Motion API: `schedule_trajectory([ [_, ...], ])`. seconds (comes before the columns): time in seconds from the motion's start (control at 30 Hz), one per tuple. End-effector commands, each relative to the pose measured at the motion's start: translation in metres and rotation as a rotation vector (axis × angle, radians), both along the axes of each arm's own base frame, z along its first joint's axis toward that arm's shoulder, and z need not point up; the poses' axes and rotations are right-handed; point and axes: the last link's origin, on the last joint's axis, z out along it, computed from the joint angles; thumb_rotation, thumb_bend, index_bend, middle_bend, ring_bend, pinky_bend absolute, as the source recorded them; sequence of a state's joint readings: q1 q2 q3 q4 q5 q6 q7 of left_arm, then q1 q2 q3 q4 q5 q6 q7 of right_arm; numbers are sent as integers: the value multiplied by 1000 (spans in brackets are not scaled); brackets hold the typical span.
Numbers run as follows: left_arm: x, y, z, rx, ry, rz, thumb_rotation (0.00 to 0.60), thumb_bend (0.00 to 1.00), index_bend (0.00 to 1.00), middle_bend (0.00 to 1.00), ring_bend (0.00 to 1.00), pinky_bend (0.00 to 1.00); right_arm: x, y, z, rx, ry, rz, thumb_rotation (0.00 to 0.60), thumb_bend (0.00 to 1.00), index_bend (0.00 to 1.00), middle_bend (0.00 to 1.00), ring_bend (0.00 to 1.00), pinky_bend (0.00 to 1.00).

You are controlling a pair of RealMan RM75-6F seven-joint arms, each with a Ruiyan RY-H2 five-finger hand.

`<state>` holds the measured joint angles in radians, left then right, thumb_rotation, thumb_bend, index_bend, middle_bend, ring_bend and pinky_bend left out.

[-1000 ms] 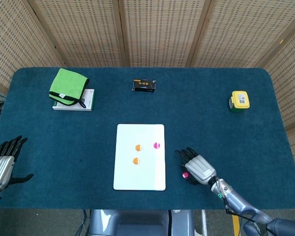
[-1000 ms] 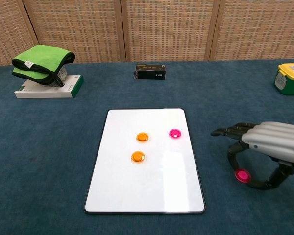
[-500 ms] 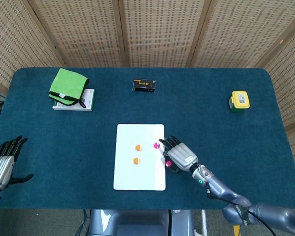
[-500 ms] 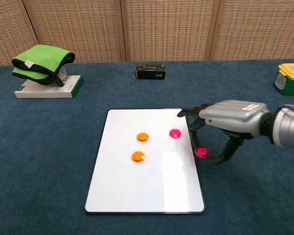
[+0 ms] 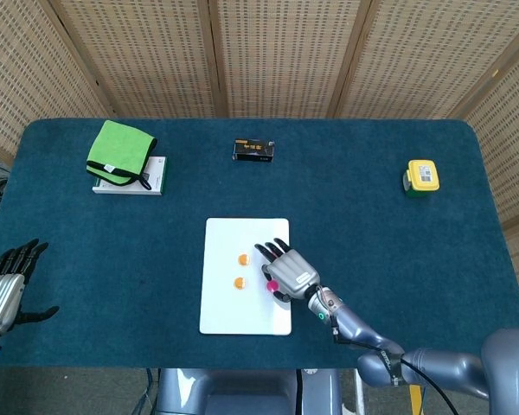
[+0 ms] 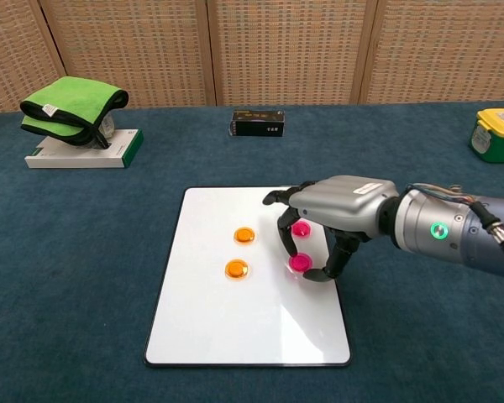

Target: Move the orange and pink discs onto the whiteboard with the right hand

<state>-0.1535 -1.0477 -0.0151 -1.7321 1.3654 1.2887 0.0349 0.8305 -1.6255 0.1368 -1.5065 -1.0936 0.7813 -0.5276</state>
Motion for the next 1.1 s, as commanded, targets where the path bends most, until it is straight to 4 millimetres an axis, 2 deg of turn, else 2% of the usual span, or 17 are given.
schedule_trajectory([
  [0.03,0,0,0,0,-1,-1,600,3,0,0,0,0,-1,-3,-1,-14,16,-1,600,414,535,30,0,0],
  [0.63,0,0,0,-1,-2,1,600,3,0,0,0,0,-11,-10,-6,-40,59,-32,600,414,535,30,0,0],
  [1.1,0,0,0,0,-1,1,600,3,0,0,0,0,-5,-7,-10,-35,50,-23,600,414,535,30,0,0],
])
